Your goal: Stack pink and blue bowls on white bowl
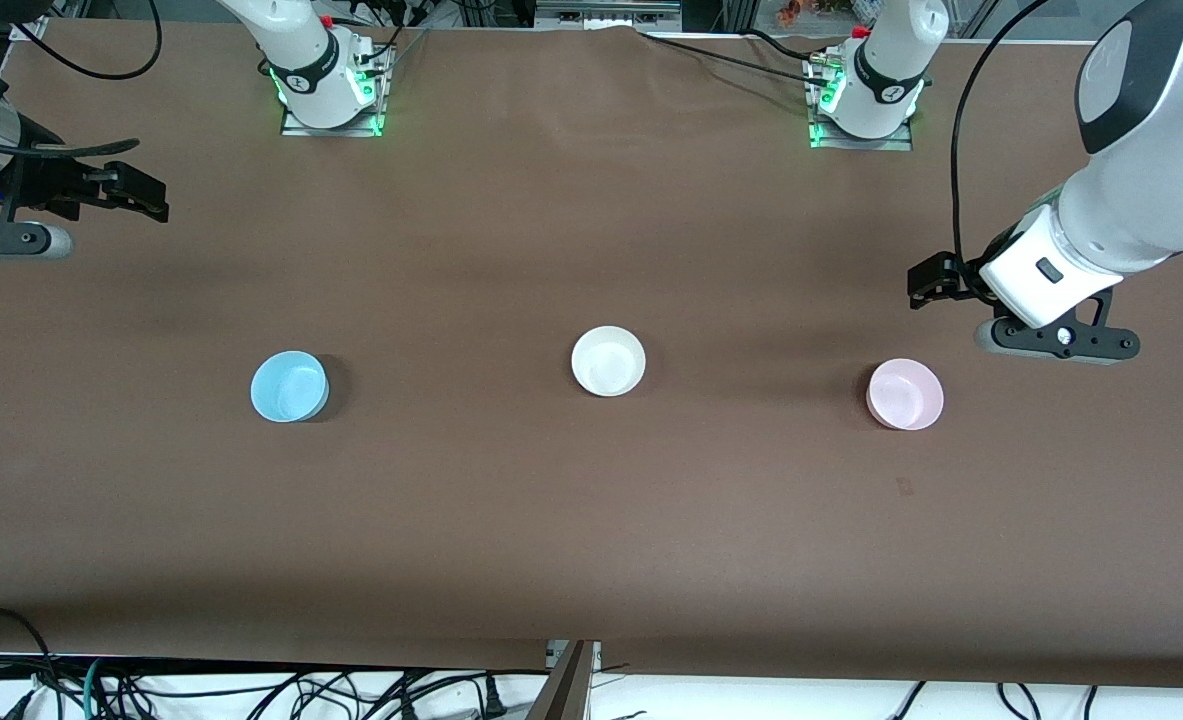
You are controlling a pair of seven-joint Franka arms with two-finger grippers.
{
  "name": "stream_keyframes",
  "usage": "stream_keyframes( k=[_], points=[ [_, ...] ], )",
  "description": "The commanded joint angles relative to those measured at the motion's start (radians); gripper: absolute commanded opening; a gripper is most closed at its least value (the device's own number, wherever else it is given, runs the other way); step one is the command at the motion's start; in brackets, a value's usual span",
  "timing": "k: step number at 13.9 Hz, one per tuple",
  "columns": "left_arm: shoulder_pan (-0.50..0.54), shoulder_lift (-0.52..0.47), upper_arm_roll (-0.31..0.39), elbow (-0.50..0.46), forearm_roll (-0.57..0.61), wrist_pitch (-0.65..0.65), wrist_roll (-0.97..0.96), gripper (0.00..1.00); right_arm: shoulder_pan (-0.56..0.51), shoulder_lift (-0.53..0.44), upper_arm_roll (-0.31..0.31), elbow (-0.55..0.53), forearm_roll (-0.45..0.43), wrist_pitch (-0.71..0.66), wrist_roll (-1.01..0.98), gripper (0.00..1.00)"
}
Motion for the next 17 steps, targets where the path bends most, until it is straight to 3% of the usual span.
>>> stream_keyframes(
  k=[1, 17],
  points=[
    [-0.003, 0.007, 0.0, 0.023, 0.017, -0.017, 0.002, 1.0, -0.03, 0.045, 0.003, 0.025, 0.018, 0.004, -0.018, 1.0],
    [0.0, 0.007, 0.0, 0.023, 0.015, -0.017, 0.002, 1.0, -0.091, 0.203, -0.013, 0.019, 0.004, 0.083, -0.064, 1.0]
  ],
)
